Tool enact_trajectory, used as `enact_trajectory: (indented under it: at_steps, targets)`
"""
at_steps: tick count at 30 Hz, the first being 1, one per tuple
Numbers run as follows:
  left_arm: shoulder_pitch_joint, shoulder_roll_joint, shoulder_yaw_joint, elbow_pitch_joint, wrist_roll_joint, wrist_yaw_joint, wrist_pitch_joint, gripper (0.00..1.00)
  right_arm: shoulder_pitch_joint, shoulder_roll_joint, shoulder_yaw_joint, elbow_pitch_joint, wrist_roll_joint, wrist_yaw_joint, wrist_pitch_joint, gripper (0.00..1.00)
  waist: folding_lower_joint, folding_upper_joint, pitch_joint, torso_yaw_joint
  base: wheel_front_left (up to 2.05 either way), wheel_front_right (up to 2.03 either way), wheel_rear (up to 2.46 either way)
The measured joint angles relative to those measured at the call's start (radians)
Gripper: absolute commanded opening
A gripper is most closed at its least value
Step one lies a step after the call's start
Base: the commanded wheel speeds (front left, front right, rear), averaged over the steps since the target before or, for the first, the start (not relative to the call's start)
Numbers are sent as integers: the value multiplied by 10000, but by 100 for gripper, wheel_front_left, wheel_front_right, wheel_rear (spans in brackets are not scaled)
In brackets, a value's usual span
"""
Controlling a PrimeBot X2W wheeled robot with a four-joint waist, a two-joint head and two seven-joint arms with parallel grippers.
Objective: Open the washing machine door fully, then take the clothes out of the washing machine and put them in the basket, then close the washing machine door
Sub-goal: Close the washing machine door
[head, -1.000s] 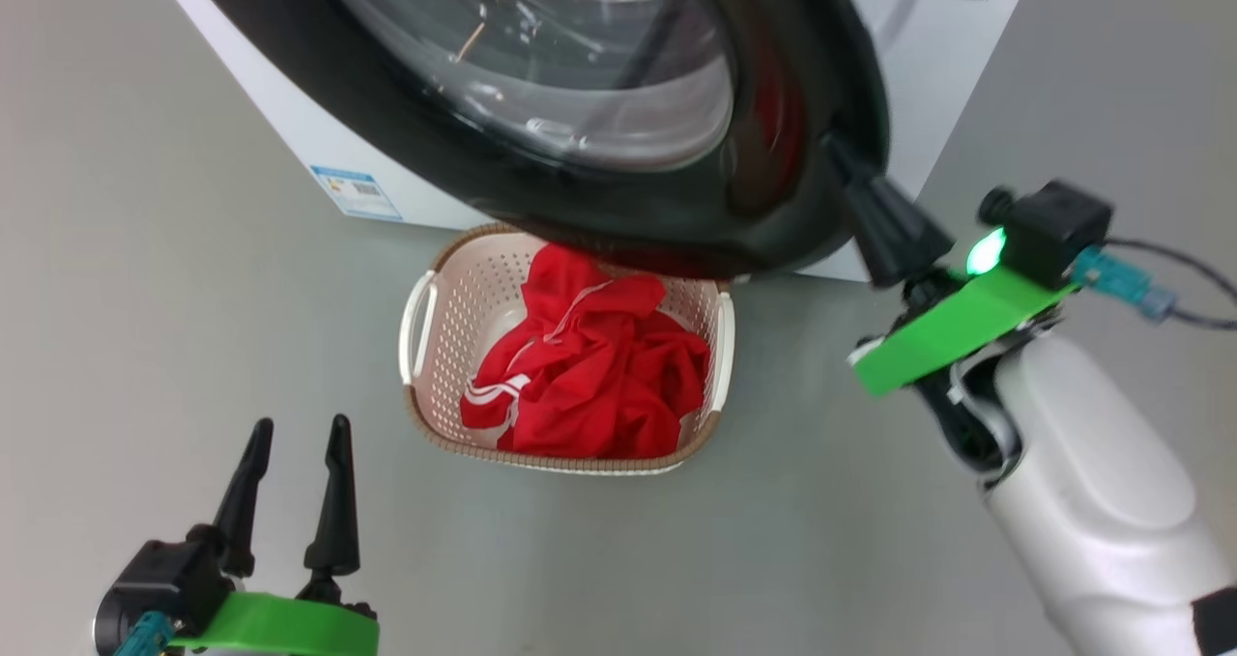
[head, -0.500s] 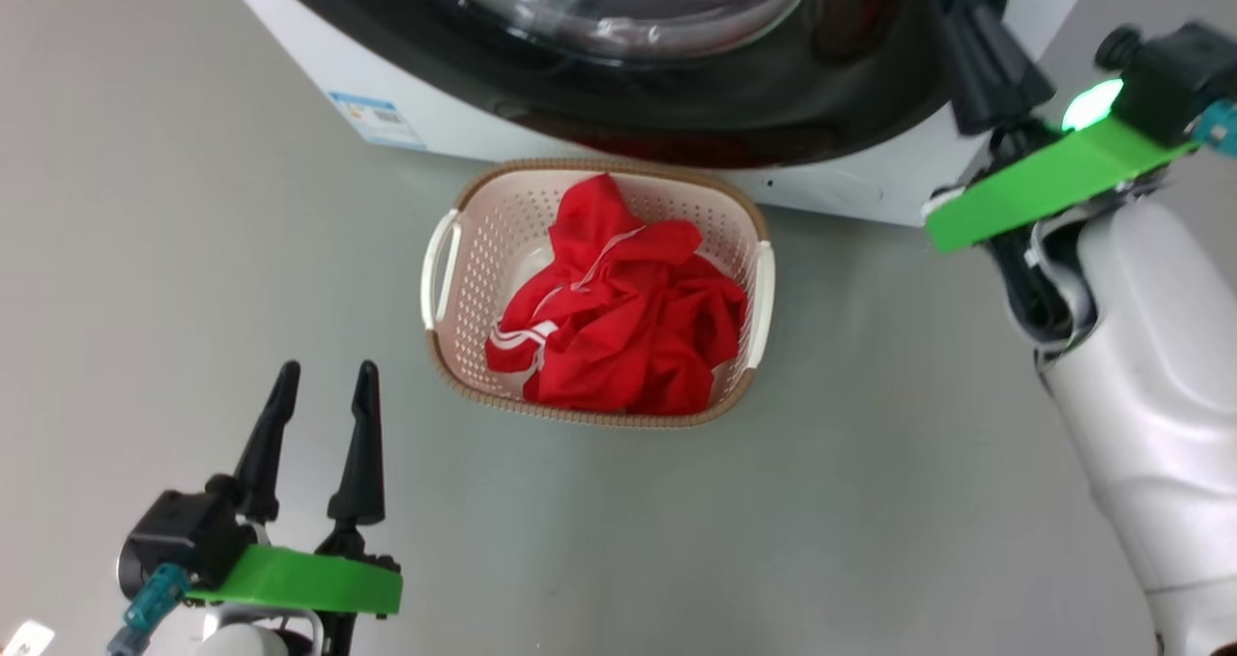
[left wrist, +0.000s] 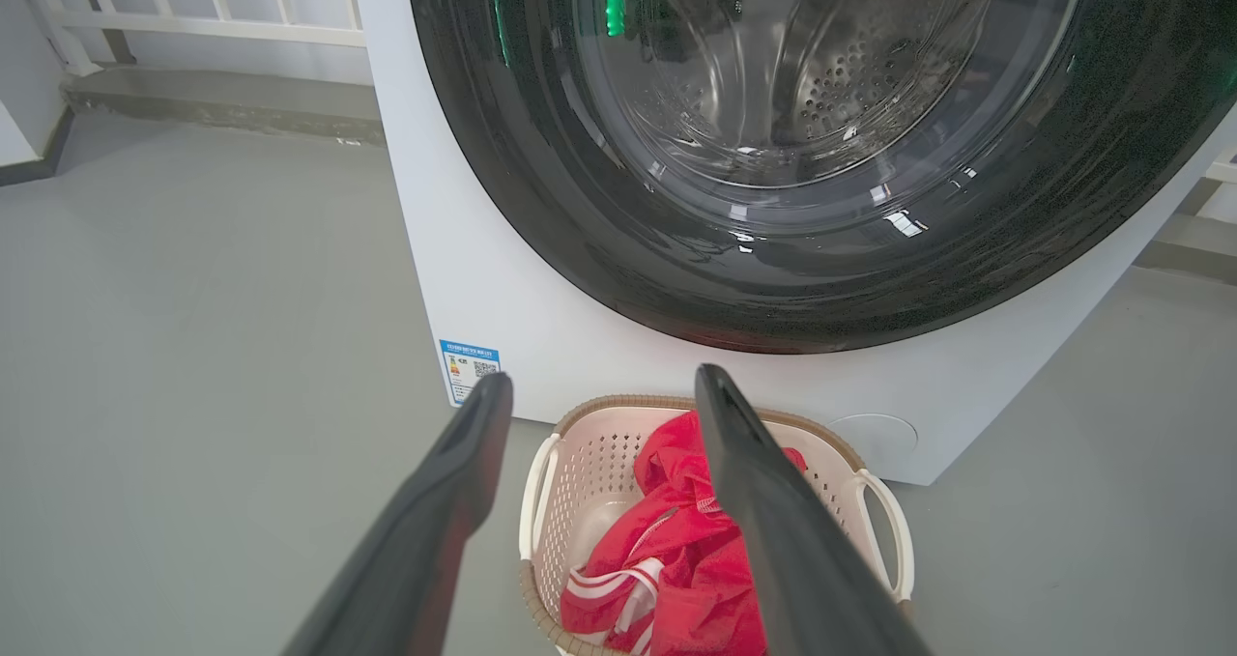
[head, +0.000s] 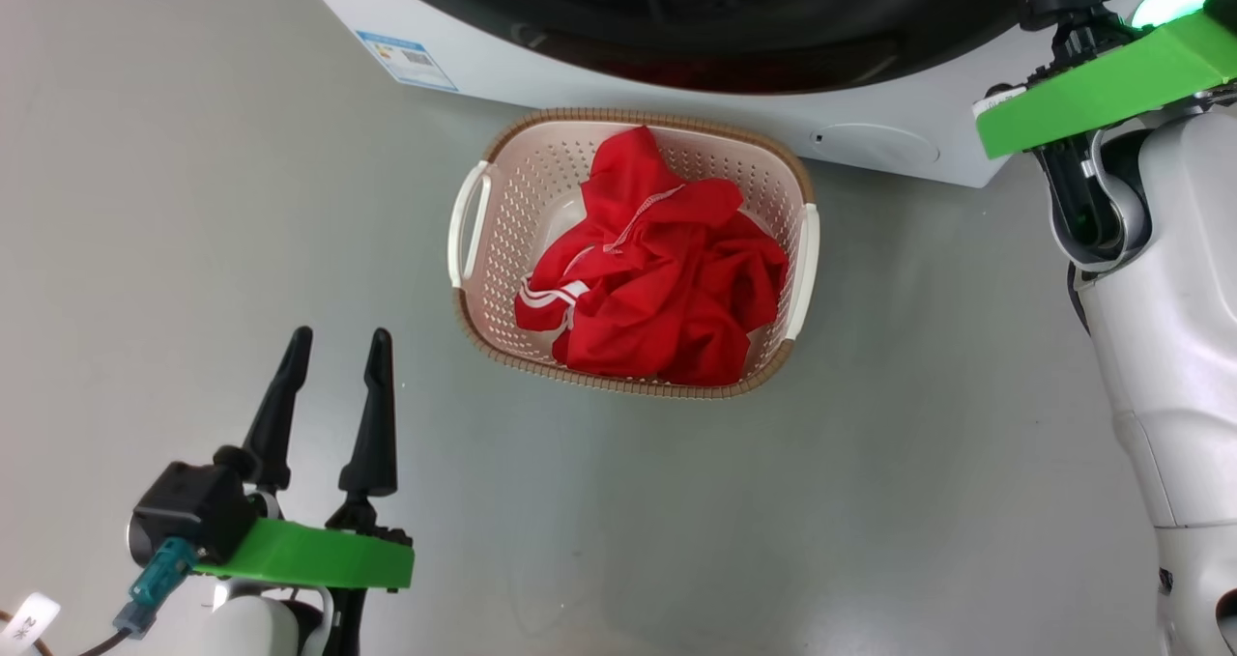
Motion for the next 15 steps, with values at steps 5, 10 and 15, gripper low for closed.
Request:
enact_trajectory:
  at_steps: [5, 10, 15]
  targets:
    - [-52, -2, -27, 2, 0, 0, 0, 100, -149, 263, -414, -23, -324, 21, 2, 0, 0, -1, 149, 44, 0, 0, 0]
    - [-228, -4, -21, 40, 0, 0, 0, 100, -189, 414, -424, -88, -485, 42, 0, 0, 0, 0, 264, -15, 0, 0, 0]
    - [-227, -6, -15, 217, 36, 0, 0, 100, -82, 198, 19, -6, -483, -21, 0, 0, 0, 0, 49, -88, 0, 0, 0]
